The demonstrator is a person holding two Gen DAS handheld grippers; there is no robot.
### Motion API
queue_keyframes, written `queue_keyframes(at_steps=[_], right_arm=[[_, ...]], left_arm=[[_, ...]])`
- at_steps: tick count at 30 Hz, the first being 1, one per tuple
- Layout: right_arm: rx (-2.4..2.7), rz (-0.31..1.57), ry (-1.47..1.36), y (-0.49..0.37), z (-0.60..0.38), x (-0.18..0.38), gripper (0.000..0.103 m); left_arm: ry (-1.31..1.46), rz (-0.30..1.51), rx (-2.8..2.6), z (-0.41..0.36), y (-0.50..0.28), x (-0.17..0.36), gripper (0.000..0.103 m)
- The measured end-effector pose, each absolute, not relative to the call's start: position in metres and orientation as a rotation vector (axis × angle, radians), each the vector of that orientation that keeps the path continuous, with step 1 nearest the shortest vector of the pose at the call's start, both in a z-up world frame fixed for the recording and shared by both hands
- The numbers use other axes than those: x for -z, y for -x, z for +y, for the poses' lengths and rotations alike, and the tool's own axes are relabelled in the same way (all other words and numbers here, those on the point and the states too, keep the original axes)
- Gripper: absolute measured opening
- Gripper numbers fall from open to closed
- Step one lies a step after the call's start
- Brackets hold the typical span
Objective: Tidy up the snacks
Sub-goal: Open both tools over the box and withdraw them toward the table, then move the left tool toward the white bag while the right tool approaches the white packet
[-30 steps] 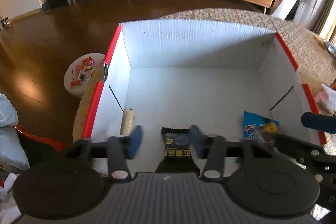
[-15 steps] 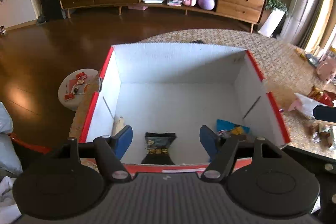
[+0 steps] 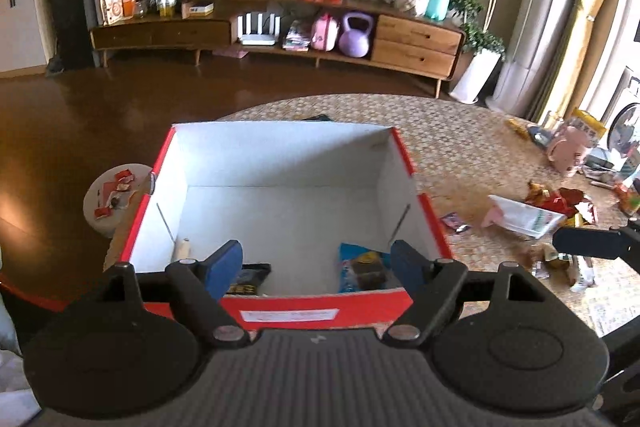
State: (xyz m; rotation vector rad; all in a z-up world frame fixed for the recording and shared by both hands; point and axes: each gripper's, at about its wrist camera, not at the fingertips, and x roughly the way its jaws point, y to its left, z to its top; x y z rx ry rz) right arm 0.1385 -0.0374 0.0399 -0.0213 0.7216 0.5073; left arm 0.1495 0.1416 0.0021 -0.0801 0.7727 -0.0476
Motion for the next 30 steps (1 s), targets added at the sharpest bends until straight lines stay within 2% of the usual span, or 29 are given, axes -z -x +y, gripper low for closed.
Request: queue_keyframes(at_steps=[16,30], right_arm=[[-0.344,0.675,-0.074,-0.101,-0.142,-0.03,0.103],[-0.222,0.671,-0.072,-0.085,-0.215,0.0,0.103]], left_arm=[[0.069,0.746,0.138,0.063,-0.133,-0.001,0.085],[0.108,0.812,0.131,-0.021,-0.166,0.012,0.085]])
